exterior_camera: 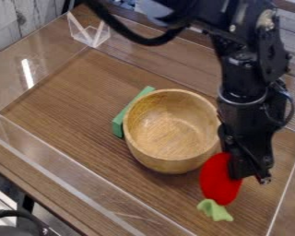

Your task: Move the red object to the right side of the table

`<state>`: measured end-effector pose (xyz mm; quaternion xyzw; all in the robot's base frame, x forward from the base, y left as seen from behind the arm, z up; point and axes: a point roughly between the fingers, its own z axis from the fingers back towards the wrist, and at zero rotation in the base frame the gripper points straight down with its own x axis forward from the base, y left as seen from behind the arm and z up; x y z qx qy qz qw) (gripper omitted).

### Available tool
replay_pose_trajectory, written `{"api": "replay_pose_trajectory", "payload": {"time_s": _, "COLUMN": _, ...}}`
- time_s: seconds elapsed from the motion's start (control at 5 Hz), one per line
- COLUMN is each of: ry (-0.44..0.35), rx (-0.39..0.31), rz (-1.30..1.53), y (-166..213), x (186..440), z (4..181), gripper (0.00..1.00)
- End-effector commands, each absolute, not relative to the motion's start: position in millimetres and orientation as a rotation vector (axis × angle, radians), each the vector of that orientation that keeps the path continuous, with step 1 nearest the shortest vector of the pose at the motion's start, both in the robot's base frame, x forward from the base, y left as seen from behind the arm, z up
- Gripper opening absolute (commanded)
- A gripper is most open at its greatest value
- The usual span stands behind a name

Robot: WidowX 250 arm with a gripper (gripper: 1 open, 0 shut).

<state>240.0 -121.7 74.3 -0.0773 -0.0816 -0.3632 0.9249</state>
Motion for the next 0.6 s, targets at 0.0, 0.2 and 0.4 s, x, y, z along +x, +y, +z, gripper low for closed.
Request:
{"api": "replay_pose_trajectory", "payload": {"time_s": 0.0, "ry": -0.208, "rx": -0.178, "rz": -0.725, "y": -119.2, "x": 259.0, "z": 89.0, "gripper": 0.0}}
{"api": "replay_pose_trajectory", "payload": {"time_s": 0.2, "ry": -0.192, "rx": -0.202, "rz": -0.733, "y": -106.7, "x": 260.5, "z": 84.4, "gripper": 0.0}}
{"api": "replay_pose_trajectory", "payload": {"time_s": 0.4, "ry": -0.173, "rx": -0.232, "rz": -0.757, "y": -98.3, "x": 260.8, "z": 78.3, "gripper": 0.0}}
